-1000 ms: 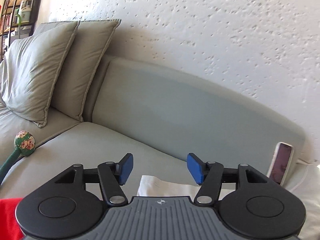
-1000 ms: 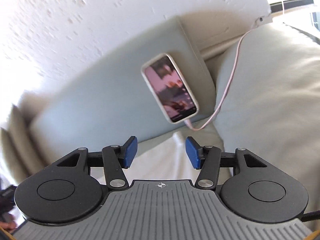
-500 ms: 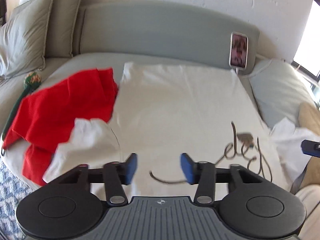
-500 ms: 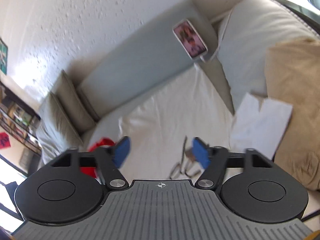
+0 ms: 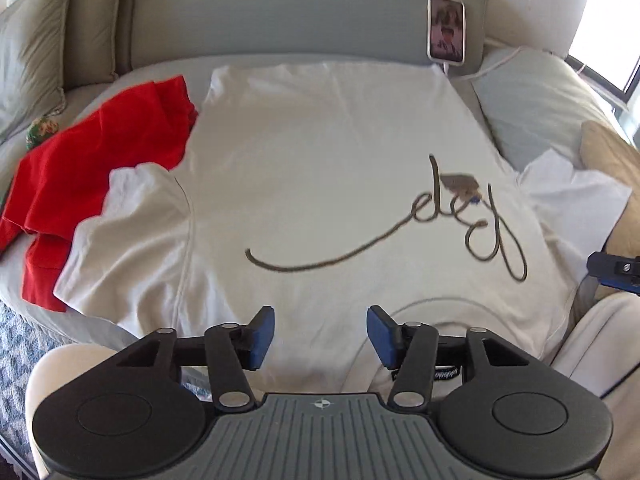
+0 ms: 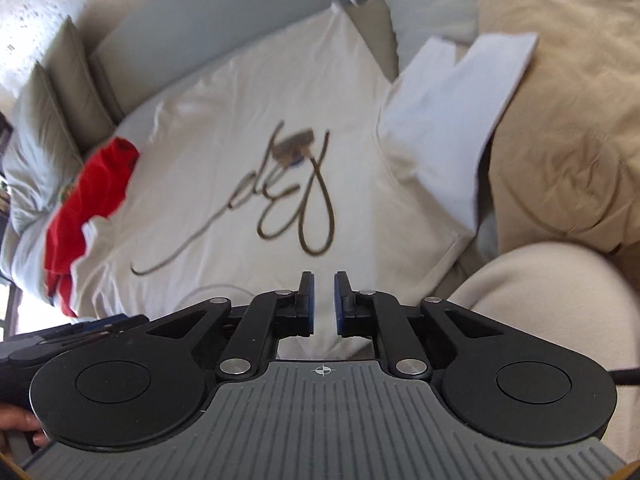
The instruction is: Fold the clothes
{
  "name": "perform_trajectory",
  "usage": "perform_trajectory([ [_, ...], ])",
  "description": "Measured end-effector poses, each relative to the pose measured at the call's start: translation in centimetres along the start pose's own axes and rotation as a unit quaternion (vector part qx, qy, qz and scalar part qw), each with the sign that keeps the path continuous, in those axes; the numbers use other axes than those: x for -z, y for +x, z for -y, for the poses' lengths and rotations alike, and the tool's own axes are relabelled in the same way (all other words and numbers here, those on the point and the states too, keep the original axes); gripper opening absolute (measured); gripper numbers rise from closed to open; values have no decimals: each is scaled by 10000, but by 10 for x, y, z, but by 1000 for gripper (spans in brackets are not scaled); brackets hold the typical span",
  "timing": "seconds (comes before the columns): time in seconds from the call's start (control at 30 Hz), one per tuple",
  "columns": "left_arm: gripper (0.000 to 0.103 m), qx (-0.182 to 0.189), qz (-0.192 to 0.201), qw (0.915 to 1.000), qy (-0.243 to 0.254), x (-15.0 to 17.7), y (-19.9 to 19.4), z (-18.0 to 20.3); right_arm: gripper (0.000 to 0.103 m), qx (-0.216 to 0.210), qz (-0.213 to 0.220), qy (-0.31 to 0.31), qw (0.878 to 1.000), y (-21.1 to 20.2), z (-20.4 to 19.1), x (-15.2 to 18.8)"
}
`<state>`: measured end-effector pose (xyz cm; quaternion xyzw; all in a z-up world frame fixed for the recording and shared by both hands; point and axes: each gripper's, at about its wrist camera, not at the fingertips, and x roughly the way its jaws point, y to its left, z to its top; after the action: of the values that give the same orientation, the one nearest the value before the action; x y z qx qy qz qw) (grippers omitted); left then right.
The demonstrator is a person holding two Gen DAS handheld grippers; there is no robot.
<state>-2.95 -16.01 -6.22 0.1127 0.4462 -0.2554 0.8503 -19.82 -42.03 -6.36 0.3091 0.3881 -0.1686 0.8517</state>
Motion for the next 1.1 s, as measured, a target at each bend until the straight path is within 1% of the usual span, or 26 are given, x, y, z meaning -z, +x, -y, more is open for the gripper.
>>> perform_trajectory([
  [0.03,55,-4,129,9999,-8,-2,-5,2,49,3,202,56,9998,-12,1,-7],
  [0.07,59,-16,247,9997,-8,-4,-8,4,51,8,372,129,9992,-22,2,-14],
  [0.1,65,-29,347,9994,-5,-7,-10,7,50,-6,478,188,9987,-29,4,-21],
  [0.13,67,-30,383,9993,-24,-8,-10,10,50,-13,564,236,9981,-34,6,-28],
  [0.2,76,-12,369,9993,-98,-10,-9,13,51,50,743,303,9968,-44,11,-39],
  [0.3,79,-8,162,9997,-195,-10,-1,15,53,200,916,515,9943,-48,21,-52],
  [0.43,82,-123,-8,9998,-170,-7,9,17,53,227,916,1042,9901,-50,47,-59],
  [0.57,84,-175,-94,9997,-146,-5,15,18,53,313,946,1281,9868,-46,62,-58],
  [0.77,84,-194,-200,9996,-21,-2,20,23,53,345,994,1551,9823,-41,76,-60],
  [1.0,84,-162,-233,9996,81,0,23,30,53,449,1102,1557,9806,-38,83,-64],
  [1.1,84,-177,-258,9995,73,1,24,30,53,442,1123,1669,9786,-37,88,-67],
])
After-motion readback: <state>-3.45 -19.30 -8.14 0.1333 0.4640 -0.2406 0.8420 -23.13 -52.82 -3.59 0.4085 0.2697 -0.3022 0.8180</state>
